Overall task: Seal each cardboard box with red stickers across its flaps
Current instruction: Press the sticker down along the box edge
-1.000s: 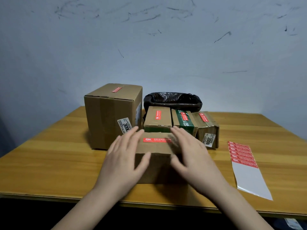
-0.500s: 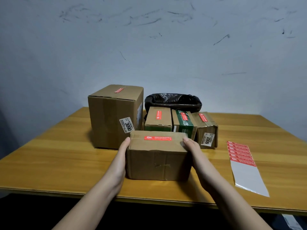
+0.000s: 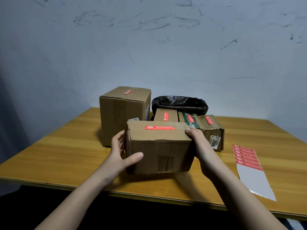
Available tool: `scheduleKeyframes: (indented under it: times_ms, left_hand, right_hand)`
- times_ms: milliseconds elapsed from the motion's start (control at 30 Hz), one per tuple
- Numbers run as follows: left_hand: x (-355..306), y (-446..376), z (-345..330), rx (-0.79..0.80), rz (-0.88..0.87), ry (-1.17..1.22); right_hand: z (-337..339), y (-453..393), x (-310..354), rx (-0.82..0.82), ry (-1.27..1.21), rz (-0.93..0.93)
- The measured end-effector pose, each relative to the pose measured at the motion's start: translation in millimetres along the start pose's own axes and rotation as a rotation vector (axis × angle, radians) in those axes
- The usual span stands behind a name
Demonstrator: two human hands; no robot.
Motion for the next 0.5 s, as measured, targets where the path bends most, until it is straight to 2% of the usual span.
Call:
scheduleKeyframes:
  times_ms: [133, 500]
  left_hand:
    - [-9.8, 9.3, 28.1, -0.066, -0.052, -0.047]
    - [-31.9, 54.0, 117.5, -0.412, -0.112, -0.162]
  right_hand:
    - [-18.6, -1.5, 20.8, 0.068, 0.068, 0.056]
    - [-130.3, -5.7, 67.6, 0.304, 0.153, 0.231]
Point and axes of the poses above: each hand's wrist, its own y-axis away from the middle knuckle, its own z-axis out of the back of the hand, x = y × z, the point moved 2 cm from there along -y, towards the middle knuckle, and after that the axes turned 5 degrees about -z, right-handed, at the moved point
